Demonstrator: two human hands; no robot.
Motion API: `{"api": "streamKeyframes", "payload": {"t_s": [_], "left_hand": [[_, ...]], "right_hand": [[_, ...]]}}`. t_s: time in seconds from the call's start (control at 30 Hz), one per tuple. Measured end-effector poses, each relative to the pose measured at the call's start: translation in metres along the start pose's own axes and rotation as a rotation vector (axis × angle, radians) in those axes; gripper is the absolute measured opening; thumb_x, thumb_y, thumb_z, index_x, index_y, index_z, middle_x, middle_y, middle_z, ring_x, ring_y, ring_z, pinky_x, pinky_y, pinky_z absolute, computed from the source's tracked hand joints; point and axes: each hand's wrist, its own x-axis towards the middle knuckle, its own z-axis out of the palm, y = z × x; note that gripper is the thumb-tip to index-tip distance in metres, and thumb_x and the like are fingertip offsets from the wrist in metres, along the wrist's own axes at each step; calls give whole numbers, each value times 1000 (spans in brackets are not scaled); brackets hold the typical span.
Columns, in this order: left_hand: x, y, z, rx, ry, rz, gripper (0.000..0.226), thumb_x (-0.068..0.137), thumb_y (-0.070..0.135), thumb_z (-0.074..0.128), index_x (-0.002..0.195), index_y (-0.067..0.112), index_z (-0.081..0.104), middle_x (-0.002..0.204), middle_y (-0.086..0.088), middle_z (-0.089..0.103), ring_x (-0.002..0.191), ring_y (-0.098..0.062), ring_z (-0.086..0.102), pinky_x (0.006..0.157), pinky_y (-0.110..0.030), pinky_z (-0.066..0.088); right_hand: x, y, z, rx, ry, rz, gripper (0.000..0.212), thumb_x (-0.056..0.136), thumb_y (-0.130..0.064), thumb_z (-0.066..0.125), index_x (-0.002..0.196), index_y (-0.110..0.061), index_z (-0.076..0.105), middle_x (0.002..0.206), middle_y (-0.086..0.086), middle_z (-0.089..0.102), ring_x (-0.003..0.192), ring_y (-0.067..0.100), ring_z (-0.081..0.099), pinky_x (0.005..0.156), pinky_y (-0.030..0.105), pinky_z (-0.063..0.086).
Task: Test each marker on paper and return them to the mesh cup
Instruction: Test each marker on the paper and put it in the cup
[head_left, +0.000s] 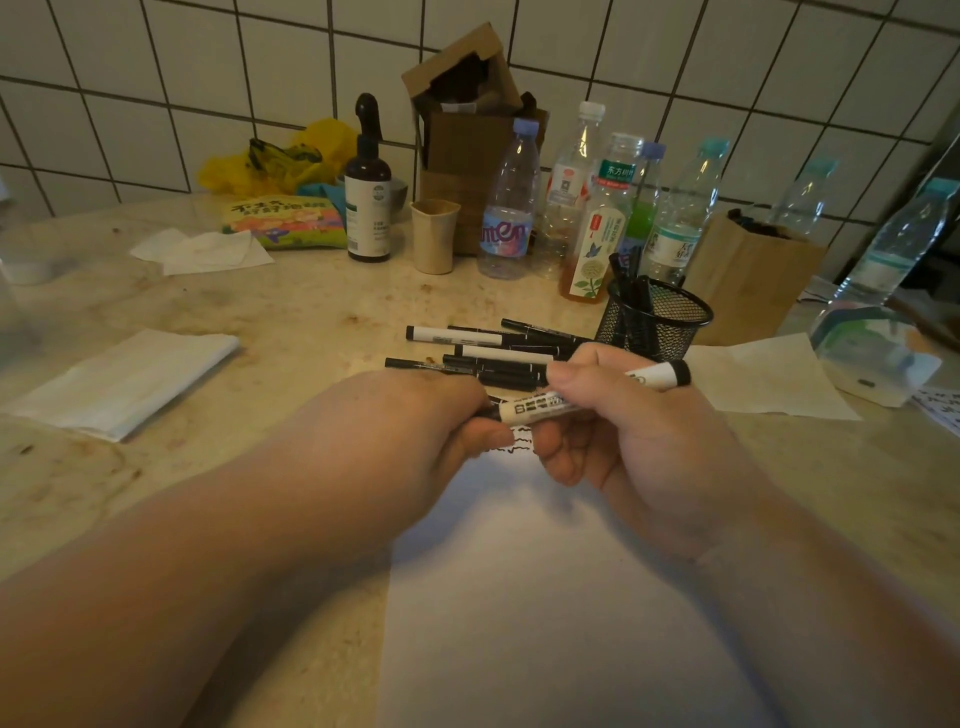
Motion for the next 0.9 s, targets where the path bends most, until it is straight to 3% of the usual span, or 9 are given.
{"api": "streamKeyframes", "payload": {"t_s": [0.07,0.17,0.23,0.33,0.47,0.57,0.7,0.77,0.9], "left_hand": [[-1,4,-3,-33,-101,10,45,75,67,8,76,37,42,67,16,44,66,-3,47,53,-17,33],[-2,5,-8,-151,-232,8,40,85,63,22,67,36,46,68,14,53,72,8,49,63,-11,37],[-2,4,-11,-265,-294,3,43,86,62,25,65,33,50,70,22,56,65,4,50,59,-13,37],[-1,0,-14,-468,-424,-6,39,96,51,36,67,34,54,58,12,53,53,-3,45,55,-15,36],[-9,-9,-19,-527,-648,41,43,83,65,37,65,30,54,57,10,50,54,-3,44,59,-17,40],[-9,-11,-13,-535,-461,-107,46,83,70,43,68,30,59,55,11,51,52,-3,45,57,-20,40],[3,-8,-1,-200,-157,-213,30,95,49,41,72,37,55,70,13,59,67,-2,54,58,-17,39],[3,-9,1,-148,-140,-239,28,97,43,43,72,35,51,71,10,59,66,-2,53,54,-17,33],[0,-17,4,-146,-152,-278,21,95,47,47,91,33,62,80,14,64,73,0,56,62,-18,43]], "right_hand": [[0,0,-2,-21,-27,-28,24,86,-13,65,63,-10,58,54,14,60,45,19,52,43,25,42],[-1,-1,-6,-42,-77,-58,22,80,-10,58,58,-8,55,51,15,56,45,23,49,42,26,39],[-1,-1,-6,-48,-113,-89,19,76,-9,60,58,-7,55,50,15,54,44,24,46,43,27,37],[-1,2,-5,-35,-172,-134,15,67,-15,63,56,-8,55,48,13,53,41,22,45,42,26,32],[2,0,-19,245,-106,-231,24,56,-12,64,51,-6,41,40,7,42,33,14,36,38,27,15],[6,-5,-40,220,157,-237,22,67,-5,57,53,-8,40,41,4,41,32,14,36,39,21,22],[13,4,-35,-257,365,38,29,91,-15,58,63,-10,58,47,3,51,42,12,44,44,25,32],[16,7,-33,-475,414,158,27,92,-22,59,72,-5,65,47,0,55,44,9,48,47,26,39],[20,8,-38,-454,523,290,24,91,-21,58,70,-9,64,44,1,58,39,11,49,41,22,42]]}}
